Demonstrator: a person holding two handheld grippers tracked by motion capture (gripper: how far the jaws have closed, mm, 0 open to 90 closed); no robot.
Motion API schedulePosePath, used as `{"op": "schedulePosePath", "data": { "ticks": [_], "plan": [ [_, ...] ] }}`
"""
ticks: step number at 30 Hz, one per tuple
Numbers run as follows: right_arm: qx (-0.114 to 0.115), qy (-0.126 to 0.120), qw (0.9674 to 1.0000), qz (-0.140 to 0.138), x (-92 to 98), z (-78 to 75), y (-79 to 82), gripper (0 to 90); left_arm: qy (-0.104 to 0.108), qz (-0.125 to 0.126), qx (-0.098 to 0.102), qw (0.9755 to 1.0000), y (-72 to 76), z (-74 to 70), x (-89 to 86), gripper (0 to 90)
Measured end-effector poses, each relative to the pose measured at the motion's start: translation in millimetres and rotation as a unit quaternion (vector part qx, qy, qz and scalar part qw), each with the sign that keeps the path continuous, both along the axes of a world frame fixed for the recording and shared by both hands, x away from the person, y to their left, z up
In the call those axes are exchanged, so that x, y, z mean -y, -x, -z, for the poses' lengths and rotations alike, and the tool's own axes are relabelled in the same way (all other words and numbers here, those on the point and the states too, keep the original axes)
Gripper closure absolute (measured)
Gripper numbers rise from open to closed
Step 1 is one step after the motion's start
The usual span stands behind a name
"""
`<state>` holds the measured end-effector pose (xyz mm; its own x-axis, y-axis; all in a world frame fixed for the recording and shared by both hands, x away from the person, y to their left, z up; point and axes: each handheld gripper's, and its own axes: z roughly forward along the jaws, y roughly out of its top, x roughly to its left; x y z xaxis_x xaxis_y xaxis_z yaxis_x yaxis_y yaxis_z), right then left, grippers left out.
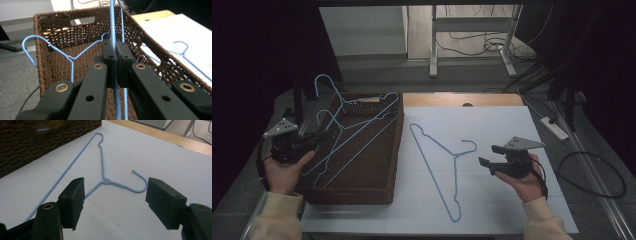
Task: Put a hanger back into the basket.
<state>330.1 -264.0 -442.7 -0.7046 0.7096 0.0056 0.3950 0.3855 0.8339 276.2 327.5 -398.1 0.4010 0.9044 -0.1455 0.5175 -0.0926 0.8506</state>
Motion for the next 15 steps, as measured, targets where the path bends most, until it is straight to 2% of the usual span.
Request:
{"op": "schedulePosePath", "data": {
  "ticks": [8, 15],
  "plan": [
    [-0.003, 0.006, 1.0, -0.001, -1.2, 1.4, -0.6, 31.6, -0.009, 0.007, -0.022, 0.9997, -10.3, 13.4, 5.0, 87.0],
    [-0.005, 0.005, 1.0, -0.001, -0.8, 2.1, -0.8, 31.5, -0.018, 0.013, -0.054, 0.9983, -20.6, 24.1, 9.7, 86.9]
  ]
}}
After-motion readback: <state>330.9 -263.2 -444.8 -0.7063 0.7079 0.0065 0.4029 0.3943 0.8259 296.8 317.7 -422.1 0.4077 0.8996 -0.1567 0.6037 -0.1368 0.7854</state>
